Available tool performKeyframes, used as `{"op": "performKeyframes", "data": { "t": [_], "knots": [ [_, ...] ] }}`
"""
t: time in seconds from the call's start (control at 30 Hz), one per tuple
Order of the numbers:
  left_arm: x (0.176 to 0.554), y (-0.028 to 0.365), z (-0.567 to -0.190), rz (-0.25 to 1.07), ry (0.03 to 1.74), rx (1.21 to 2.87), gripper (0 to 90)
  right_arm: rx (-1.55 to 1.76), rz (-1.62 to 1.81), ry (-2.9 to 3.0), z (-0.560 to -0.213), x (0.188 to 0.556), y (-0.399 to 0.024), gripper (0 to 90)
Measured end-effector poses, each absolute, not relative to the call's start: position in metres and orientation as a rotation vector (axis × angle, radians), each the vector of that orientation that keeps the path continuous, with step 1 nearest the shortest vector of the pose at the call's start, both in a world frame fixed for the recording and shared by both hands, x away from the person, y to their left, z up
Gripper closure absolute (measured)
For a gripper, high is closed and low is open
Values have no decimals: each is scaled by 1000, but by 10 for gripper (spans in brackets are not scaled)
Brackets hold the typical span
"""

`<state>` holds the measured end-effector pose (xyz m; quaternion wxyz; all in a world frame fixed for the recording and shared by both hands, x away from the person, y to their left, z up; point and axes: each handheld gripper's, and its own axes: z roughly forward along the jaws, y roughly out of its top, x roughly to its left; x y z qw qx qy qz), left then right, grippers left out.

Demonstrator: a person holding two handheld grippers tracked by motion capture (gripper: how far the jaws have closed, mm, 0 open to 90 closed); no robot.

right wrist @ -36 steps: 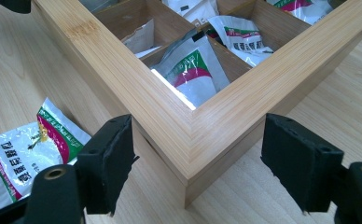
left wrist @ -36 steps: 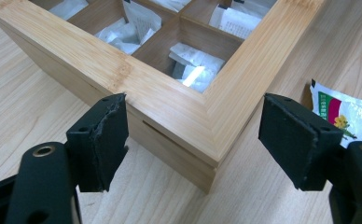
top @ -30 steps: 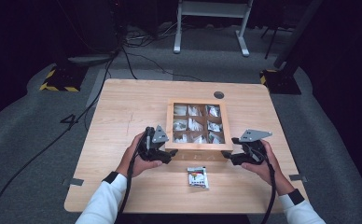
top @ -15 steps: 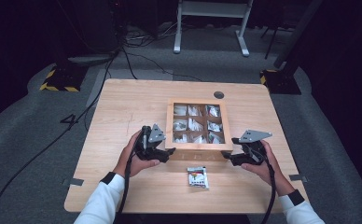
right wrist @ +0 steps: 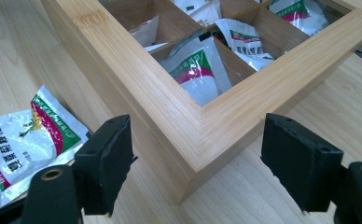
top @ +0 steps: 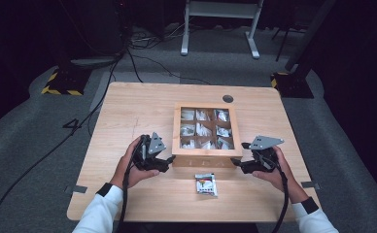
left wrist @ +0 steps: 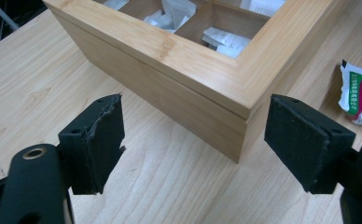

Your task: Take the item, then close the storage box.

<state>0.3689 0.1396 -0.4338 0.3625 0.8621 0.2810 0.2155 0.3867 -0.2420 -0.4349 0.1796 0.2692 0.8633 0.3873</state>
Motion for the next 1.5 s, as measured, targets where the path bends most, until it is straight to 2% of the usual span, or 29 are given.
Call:
{"op": "performKeyframes", "data": {
  "t": [0.1, 0.53, 1.5],
  "knots": [
    [366, 141, -436, 598, 704, 2253, 173, 752, 1078, 2433, -434, 386, -243, 250],
    [349, 149, -449, 665, 679, 2317, 169, 770, 1049, 2391, -434, 381, -260, 222],
    [319, 212, -477, 703, 836, 2338, 168, 877, 864, 2361, -470, 367, -306, 216]
  ]
}}
